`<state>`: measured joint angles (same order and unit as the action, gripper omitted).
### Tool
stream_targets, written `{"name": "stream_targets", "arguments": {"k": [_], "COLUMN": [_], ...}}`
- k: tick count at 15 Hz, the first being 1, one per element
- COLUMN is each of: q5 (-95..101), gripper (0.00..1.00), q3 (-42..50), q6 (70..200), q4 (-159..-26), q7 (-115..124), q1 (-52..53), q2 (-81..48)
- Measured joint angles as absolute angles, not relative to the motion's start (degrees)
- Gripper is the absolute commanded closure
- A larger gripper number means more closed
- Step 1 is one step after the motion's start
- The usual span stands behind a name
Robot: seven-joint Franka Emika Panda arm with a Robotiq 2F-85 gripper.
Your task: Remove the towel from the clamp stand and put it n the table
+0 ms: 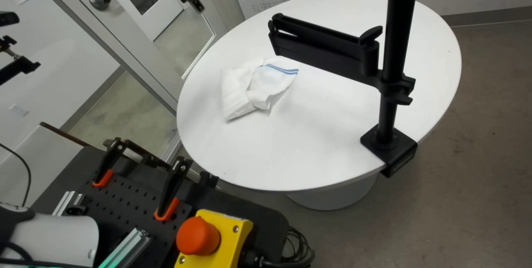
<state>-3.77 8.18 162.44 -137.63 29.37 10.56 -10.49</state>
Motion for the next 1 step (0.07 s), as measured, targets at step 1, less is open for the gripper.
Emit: {"name": "stream_targets", "arguments": {"k": [1], "q5": [-3.8], "gripper": [0.0], "q3": [8.2], "q6": [162.4], "q4": [-137.7], "q7": [29.3], "q1": [10.5], "q2": [-10.5]}}
